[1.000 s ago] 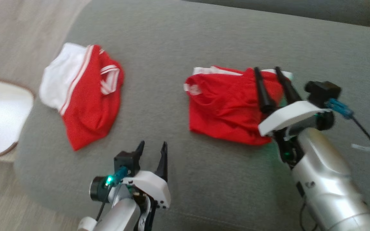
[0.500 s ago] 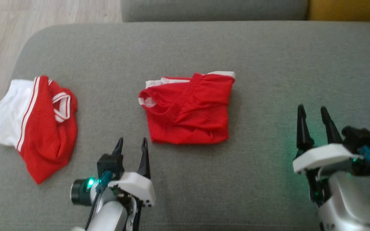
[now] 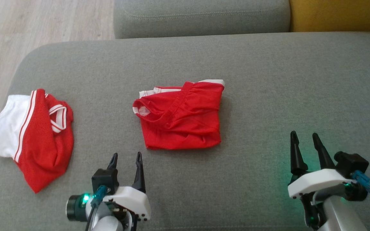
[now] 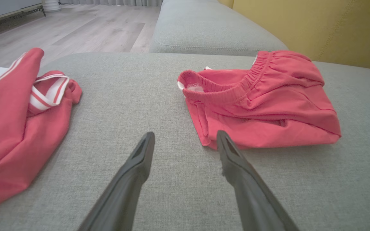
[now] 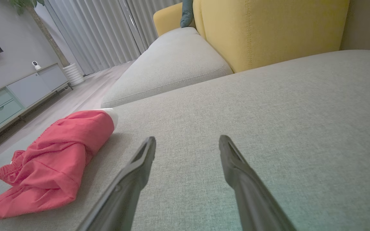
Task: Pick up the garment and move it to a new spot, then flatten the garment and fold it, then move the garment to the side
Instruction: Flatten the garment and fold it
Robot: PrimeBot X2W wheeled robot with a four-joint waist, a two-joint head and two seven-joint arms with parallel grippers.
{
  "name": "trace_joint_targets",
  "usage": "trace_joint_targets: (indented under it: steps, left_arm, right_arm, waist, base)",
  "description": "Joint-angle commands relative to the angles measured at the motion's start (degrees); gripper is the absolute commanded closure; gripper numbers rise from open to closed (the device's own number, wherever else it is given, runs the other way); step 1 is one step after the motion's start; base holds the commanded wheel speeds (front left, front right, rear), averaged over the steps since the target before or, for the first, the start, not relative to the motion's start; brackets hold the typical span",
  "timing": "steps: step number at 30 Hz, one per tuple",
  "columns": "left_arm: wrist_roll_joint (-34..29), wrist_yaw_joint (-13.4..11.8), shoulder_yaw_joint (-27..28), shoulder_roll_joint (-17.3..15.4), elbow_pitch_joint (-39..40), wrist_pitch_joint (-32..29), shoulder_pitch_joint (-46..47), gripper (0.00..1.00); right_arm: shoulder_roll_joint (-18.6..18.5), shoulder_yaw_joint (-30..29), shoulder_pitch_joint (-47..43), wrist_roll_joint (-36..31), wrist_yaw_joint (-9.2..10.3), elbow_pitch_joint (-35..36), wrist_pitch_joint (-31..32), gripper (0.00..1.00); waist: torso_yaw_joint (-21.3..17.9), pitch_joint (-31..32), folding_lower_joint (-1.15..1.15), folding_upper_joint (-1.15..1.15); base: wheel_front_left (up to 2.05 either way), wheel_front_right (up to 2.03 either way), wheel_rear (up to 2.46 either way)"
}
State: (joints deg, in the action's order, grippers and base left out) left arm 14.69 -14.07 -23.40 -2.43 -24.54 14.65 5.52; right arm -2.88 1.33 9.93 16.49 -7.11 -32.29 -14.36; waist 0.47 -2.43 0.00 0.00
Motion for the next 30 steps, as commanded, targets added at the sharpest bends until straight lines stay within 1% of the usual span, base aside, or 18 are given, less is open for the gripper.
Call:
trace_joint_targets:
  steps: [1, 4, 7, 10, 13, 18, 22, 26, 30]
  left_arm:
    - [-0.4, 0.13, 1.99, -0.44, 1.87, 0.35, 1.58, 0.0]
    - [-0.27, 0.35, 1.65, -0.44, 1.94, 0.35, 2.04, 0.0]
    - [0.21, 0.48, 0.94, -0.44, 2.17, 0.35, 2.65, 0.0]
    - [1.01, 0.54, -0.19, -0.44, 2.33, 0.35, 3.36, 0.0]
    - [2.05, 0.57, -1.63, -0.44, 2.44, 0.35, 4.01, 0.0]
    - [4.02, 0.31, -3.7, -0.44, 2.56, 0.35, 4.86, 0.0]
    - [5.15, -0.02, -4.71, -0.44, 2.69, 0.35, 5.3, 0.0]
    - [5.92, -0.3, -5.43, -0.44, 3.02, 0.35, 5.62, 0.0]
    - [6.22, -0.47, -5.88, -0.44, 3.39, 0.35, 5.97, 0.0]
  right_arm:
    - [0.0, 1.6, 1.51, 0.09, -0.37, 1.88, -0.63, 0.0]
    - [0.0, 2.37, 2.22, -0.38, -0.37, 2.16, -0.63, 0.0]
    - [0.0, 4.95, 4.58, -1.69, -0.37, 1.96, -0.63, 0.0]
    - [0.0, 8.28, 9.21, -2.84, -0.37, 1.9, 0.49, 0.0]
    - [-0.23, 11.22, 14.43, -3.84, -0.37, 1.43, 3.07, 0.0]
    - [-2.61, 17.37, 21.78, -3.36, -0.37, -0.97, 8.05, 0.0]
    - [-4.81, 22.32, 24.96, -2.43, -0.37, -4.09, 12.05, 0.0]
    - [-6.54, 24.66, 26.12, -1.61, -0.37, -6.51, 13.44, 0.0]
    - [-7.46, 25.73, 26.87, -1.45, -0.37, -8.54, 13.77, 0.0]
  waist:
    - [0.13, -0.11, 0.0, 0.0]
    - [0.83, -0.82, 0.0, 0.0]
    - [2.14, -1.93, 0.0, 0.0]
    - [4.06, -3.45, 0.0, 0.0]
    - [6.49, -4.89, 0.0, 0.0]
    - [10.71, -7.01, 0.0, 0.0]
    - [13.3, -8.31, 0.0, 0.0]
    - [14.82, -9.19, 0.0, 0.0]
    - [15.48, -9.97, 0.0, 0.0]
  base:
    - [0.0, 0.0, 0.0]
    - [0.0, 0.0, 0.0]
    - [0.0, 0.0, 0.0]
    - [0.0, 0.0, 0.0]
    - [0.0, 0.0, 0.0]
    - [0.0, 0.0, 0.0]
    - [0.0, 0.0, 0.0]
    - [0.0, 0.0, 0.0]
    - [0.0, 0.0, 0.0]
